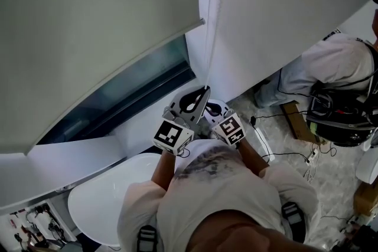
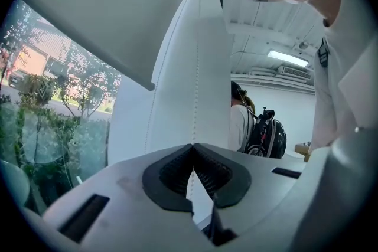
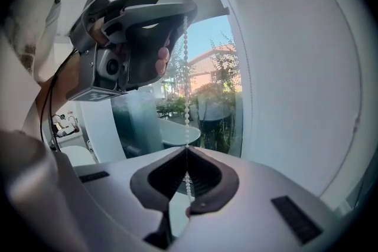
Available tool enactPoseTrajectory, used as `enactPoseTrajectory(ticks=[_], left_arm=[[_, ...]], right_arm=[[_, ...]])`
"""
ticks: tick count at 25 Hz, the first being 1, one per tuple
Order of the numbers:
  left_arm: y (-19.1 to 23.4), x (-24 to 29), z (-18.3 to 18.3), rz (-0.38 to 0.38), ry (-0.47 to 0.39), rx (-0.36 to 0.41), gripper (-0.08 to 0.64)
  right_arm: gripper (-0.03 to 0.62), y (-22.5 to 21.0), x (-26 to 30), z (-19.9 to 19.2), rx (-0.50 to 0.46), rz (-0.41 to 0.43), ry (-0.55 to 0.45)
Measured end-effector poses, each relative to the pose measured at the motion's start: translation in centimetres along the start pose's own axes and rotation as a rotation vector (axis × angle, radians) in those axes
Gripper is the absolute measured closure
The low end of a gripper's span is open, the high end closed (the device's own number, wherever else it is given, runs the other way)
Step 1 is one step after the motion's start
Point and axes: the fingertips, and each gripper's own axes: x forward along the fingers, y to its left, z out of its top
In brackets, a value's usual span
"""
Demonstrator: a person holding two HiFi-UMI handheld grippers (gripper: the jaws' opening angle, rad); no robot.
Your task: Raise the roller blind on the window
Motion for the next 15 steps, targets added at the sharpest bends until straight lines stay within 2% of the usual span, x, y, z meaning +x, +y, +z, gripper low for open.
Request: enactPoseTrajectory(ticks=[4, 10, 15], left_arm=[[0.0, 0.0, -0.3, 0.004, -0.001, 0.000, 0.552], [0.1, -0.4, 0.0, 0.013, -0.008, 0.018, 0.552], [-0.1, 0.0, -0.1, 0.016, -0.008, 0.002, 0.552]], right_arm=[[0.529, 0.7, -0.5, 1.1, -0.011, 0.030, -0.036], [0.528, 1.1, -3.1, 5.2, -0.025, 0.029, -0.108], [0.526, 0.5, -6.6, 10.5, -0.031, 0.011, -0.238]])
